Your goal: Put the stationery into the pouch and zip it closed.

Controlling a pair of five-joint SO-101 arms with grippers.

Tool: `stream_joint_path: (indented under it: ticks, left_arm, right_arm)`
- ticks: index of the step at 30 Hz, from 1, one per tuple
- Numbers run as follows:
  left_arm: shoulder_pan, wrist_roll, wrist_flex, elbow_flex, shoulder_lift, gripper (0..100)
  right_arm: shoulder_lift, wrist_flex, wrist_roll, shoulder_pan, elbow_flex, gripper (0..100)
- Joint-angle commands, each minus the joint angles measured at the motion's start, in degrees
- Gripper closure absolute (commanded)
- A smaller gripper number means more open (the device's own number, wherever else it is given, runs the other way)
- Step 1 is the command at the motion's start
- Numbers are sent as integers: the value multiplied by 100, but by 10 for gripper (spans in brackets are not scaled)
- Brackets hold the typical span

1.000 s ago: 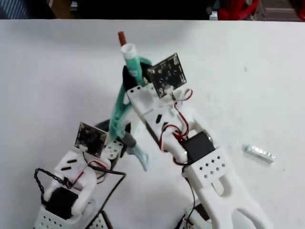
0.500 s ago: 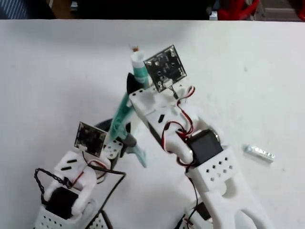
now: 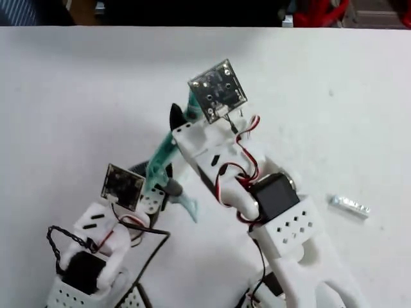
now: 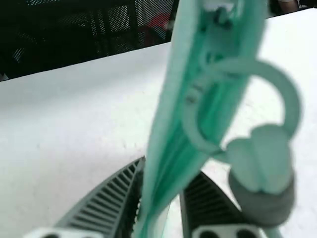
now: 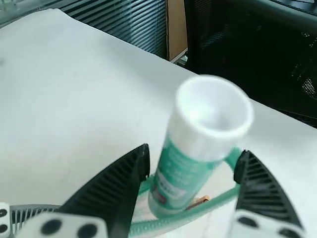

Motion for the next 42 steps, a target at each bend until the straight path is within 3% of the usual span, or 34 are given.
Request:
stream_joint_path:
  ticks: [1, 13, 20, 24, 26, 29, 31, 34, 42]
  left_arm:
    - [-13, -79, -114, -123, -66, 894]
    - [-13, -88, -114, -123, -66, 889]
    - [-4, -88, -114, -123, -66, 889]
    - [127, -97, -105, -123, -66, 889]
    - [136, -97, -114, -105, -66, 889]
    - [136, -105, -123, -62, -66, 889]
    - [136, -105, -123, -62, -66, 889]
    - [136, -105, -123, -62, -66, 889]
    - [136, -105, -123, -62, -66, 889]
  right_arm:
    - [-163, 224, -9, 268, -378, 722]
    - [-233, 673, -53, 716, -1908, 723]
    - [101, 884, -18, 426, -1600, 723]
    - [171, 532, -70, 822, -1969, 728]
    - [259, 180, -70, 1007, -2242, 796]
    - [690, -418, -26, 1226, -2585, 998]
    - [1147, -514, -18, 1393, -2848, 943]
    - [1965, -426, -35, 1631, -3314, 985]
    - [3705, 479, -62, 1745, -5046, 981]
